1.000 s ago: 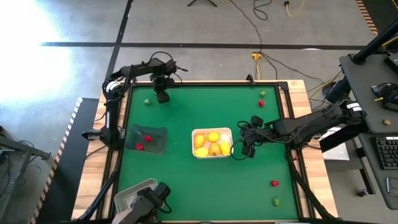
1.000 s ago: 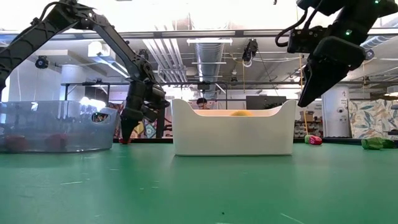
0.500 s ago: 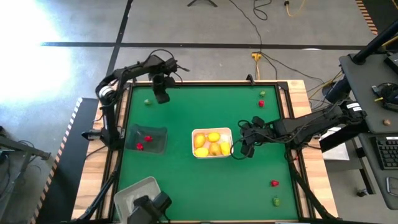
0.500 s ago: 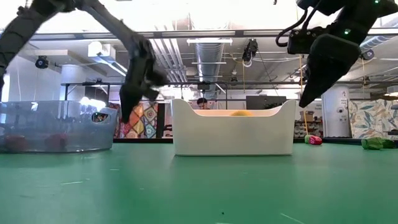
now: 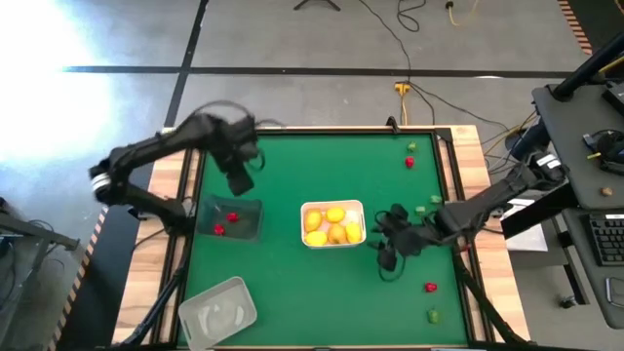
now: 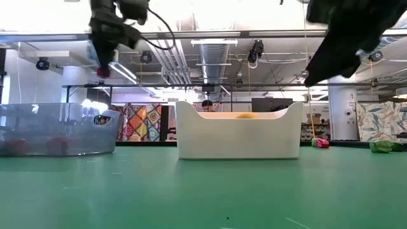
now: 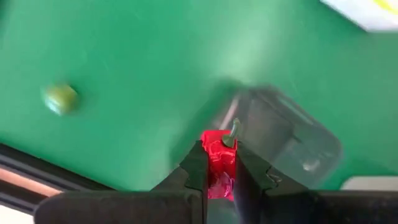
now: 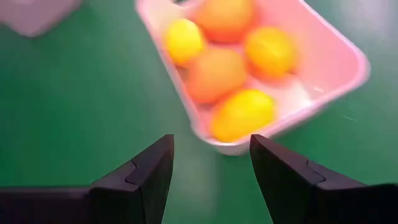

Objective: Sort produce into baskets
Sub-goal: Put the red chili pepper into the black bin

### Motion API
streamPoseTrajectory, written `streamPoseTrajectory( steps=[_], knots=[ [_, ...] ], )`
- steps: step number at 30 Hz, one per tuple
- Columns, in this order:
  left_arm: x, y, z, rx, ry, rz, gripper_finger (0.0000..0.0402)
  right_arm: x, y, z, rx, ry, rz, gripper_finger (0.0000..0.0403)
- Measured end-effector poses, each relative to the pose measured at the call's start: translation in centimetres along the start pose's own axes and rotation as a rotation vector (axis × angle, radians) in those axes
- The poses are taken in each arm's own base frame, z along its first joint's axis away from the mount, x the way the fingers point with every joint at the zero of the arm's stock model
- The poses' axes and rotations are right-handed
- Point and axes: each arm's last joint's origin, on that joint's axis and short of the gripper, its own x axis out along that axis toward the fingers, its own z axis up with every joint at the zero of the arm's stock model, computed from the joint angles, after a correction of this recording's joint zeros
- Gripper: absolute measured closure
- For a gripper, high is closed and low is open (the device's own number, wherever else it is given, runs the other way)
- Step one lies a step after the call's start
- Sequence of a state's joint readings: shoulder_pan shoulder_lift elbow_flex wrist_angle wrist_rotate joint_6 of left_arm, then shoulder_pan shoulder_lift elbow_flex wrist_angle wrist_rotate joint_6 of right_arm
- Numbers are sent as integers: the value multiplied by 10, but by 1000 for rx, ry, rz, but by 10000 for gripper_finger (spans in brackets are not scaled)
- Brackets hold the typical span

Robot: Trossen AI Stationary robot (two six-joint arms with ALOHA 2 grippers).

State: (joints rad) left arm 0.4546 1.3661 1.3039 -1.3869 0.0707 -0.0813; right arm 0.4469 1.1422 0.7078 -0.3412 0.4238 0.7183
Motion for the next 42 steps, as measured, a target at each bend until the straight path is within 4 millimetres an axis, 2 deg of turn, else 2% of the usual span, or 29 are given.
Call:
streamPoseTrajectory(
  steps=[4, 10, 16, 21, 27, 32, 37, 42],
  knots=[
    [21, -23, -35, -58, 2, -5, 379, -9, 21, -16, 7, 6, 29, 200],
    [65, -31, -68, -178, 36, 9, 379, -31, 42, -33, 90, 2, 18, 200],
    [107, -30, -77, -253, 42, 23, 377, -33, 54, -51, 162, 10, 25, 200],
    [123, -31, -73, -265, 8, 5, 368, -27, 56, -64, 192, 34, -22, 200],
    [126, -32, -72, -231, 18, 11, 319, -30, 53, -66, 211, 95, -107, 200],
    [115, -35, -77, -196, -69, 12, 252, -48, 52, -52, 190, 199, -214, 200],
    [94, -53, -80, -189, -331, -108, 202, -59, 60, -46, 198, 405, -208, 200],
    [61, -92, -81, -73, -728, -321, 186, -50, 64, -61, 204, 607, -229, 200]
  ],
)
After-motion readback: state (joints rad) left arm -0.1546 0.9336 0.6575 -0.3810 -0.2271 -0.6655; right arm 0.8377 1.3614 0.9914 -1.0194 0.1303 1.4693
